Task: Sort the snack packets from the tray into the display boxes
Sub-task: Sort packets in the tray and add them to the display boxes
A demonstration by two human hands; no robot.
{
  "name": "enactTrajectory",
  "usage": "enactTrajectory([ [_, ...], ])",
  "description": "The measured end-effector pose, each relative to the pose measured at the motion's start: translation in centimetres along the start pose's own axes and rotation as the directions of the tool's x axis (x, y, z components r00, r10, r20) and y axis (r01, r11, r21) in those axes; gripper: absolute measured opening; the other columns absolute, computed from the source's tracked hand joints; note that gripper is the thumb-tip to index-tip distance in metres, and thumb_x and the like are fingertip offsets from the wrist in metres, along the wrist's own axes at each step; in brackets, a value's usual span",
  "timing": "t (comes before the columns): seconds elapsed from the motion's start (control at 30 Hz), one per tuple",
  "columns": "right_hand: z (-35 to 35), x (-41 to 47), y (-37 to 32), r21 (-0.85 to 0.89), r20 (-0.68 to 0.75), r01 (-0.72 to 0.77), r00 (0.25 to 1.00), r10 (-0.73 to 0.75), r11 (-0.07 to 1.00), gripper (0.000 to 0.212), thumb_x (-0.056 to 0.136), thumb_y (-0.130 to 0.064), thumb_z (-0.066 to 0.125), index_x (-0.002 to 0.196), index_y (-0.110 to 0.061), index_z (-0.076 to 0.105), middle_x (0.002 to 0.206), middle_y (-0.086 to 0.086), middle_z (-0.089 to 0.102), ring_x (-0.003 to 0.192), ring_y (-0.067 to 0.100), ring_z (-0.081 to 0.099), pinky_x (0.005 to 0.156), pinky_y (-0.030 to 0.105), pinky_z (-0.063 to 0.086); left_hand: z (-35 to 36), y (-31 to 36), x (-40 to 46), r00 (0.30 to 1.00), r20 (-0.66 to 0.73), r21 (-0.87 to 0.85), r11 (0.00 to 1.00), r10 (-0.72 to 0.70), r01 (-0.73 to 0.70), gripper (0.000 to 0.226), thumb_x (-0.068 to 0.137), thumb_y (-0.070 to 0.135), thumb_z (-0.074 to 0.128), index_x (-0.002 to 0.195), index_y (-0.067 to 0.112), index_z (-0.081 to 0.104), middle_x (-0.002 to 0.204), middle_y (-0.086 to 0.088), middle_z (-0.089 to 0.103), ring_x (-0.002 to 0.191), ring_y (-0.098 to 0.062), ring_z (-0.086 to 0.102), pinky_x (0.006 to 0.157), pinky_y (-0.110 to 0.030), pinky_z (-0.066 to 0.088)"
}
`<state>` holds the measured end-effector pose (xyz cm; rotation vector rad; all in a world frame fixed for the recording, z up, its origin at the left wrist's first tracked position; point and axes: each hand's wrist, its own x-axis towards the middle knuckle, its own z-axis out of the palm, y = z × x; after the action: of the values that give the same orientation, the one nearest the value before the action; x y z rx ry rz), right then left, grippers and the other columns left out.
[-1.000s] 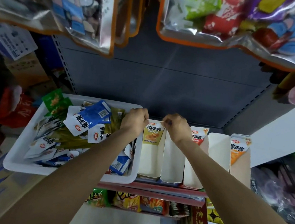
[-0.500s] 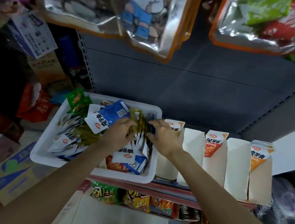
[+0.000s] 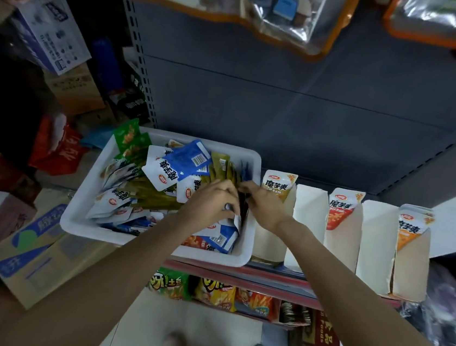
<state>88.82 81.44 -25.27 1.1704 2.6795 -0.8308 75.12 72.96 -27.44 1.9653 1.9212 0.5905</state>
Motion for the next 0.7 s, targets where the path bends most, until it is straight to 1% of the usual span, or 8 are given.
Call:
enactTrajectory([
  [0.1, -0.6, -0.4, 0.1, 0.086, 0.027, 0.021, 0.999, -0.024, 0.996, 0.047, 0.094, 0.003, 0.035, 0.136, -0.015, 0.044, 0.137, 0.007, 0.051, 0.124, 0.025, 0.049, 0.103, 0.03, 0.037, -0.5, -0.3, -0.2, 0.995, -0.094, -0.073, 0.997, -0.027, 0.02, 0.007, 0.081, 0.016, 0.07, 0.088, 0.016, 0.073, 0.105, 0.002, 0.06, 0.102, -0.013, 0.053, 0.092, -0.035, 0.044],
  [0.2, -1.0, -1.0, 0.4, 0.147, -0.019, 0.052, 0.999, -0.049, 0.988, 0.051, 0.09, 0.01, 0.035, 0.132, -0.016, 0.051, 0.136, 0.008, 0.052, 0.124, 0.026, 0.048, 0.104, 0.033, 0.038, -2.1, -0.3, -0.2, 0.954, -0.257, -0.257, 0.962, -0.157, 0.089, 0.01, 0.082, 0.01, 0.069, 0.091, 0.01, 0.071, 0.103, -0.001, 0.069, 0.093, -0.012, 0.063, 0.085, -0.024, 0.051],
  [0.27, -1.2, -1.4, 0.4, 0.251, -0.056, 0.106, 0.994, -0.095, 0.962, 0.051, 0.088, 0.007, 0.047, 0.133, -0.017, 0.048, 0.129, 0.003, 0.055, 0.122, 0.022, 0.048, 0.102, 0.033, 0.04, -3.2, 0.0, -0.1, 0.905, -0.344, -0.362, 0.925, -0.25, 0.118, 0.009, 0.082, 0.011, 0.069, 0.091, 0.01, 0.071, 0.095, 0.003, 0.071, 0.083, -0.001, 0.063, 0.078, -0.011, 0.048],
  [0.33, -1.5, -1.7, 0.3, 0.361, -0.094, 0.147, 0.988, -0.121, 0.921, 0.047, 0.088, -0.007, 0.061, 0.132, -0.018, 0.048, 0.11, -0.011, 0.056, 0.111, 0.016, 0.05, 0.096, 0.032, 0.043, -4.0, 0.7, 0.2, 0.87, -0.397, -0.412, 0.904, -0.291, 0.115, 0.007, 0.084, 0.012, 0.068, 0.09, 0.011, 0.071, 0.088, 0.007, 0.069, 0.08, 0.008, 0.06, 0.076, -0.002, 0.042],
  [0.4, -2.0, -2.0, 0.1, 0.398, -0.22, 0.177, 0.971, -0.094, 0.9, 0.032, 0.091, -0.02, 0.06, 0.123, -0.017, 0.056, 0.093, -0.017, 0.056, 0.095, 0.012, 0.054, 0.085, 0.027, 0.045, -4.4, 1.6, 0.6, 0.852, -0.416, -0.455, 0.884, -0.319, 0.109, 0.006, 0.085, 0.013, 0.067, 0.09, 0.011, 0.07, 0.085, 0.007, 0.068, 0.079, 0.007, 0.06, 0.074, -0.003, 0.044],
  [0.47, -2.9, -2.4, 0.0, 0.401, -0.396, 0.228, 0.916, -0.056, 0.887, 0.014, 0.095, -0.022, 0.054, 0.102, -0.015, 0.064, 0.087, -0.008, 0.063, 0.081, 0.01, 0.058, 0.073, 0.022, 0.044, -4.6, 2.8, 1.1, 0.838, -0.426, -0.505, 0.858, -0.341, 0.093, 0.005, 0.085, 0.011, 0.067, 0.089, 0.01, 0.068, 0.082, 0.007, 0.066, 0.077, 0.006, 0.06, 0.072, -0.007, 0.047],
  [0.57, -4.5, -3.4, 0.5, 0.419, -0.525, 0.299, 0.85, -0.039, 0.857, 0.016, 0.095, -0.017, 0.054, 0.083, -0.017, 0.064, 0.079, -0.006, 0.064, 0.073, 0.008, 0.058, 0.066, 0.021, 0.043, -4.9, 4.5, 2.1, 0.848, -0.426, -0.548, 0.836, -0.316, 0.036, 0.006, 0.085, 0.01, 0.067, 0.085, 0.015, 0.064, 0.077, 0.015, 0.061, 0.072, 0.008, 0.057, 0.07, -0.006, 0.046],
  [0.7, -6.0, -4.5, 2.5, 0.428, -0.573, 0.326, 0.819, -0.026, 0.843, 0.019, 0.095, -0.016, 0.054, 0.08, -0.009, 0.063, 0.074, -0.003, 0.061, 0.071, 0.012, 0.057, 0.067, 0.029, 0.045, -5.2, 6.4, 3.7, 0.886, -0.387, -0.582, 0.813, -0.256, -0.019, 0.01, 0.085, 0.011, 0.067, 0.083, 0.02, 0.063, 0.076, 0.016, 0.062, 0.07, 0.005, 0.057, 0.072, -0.012, 0.048],
])
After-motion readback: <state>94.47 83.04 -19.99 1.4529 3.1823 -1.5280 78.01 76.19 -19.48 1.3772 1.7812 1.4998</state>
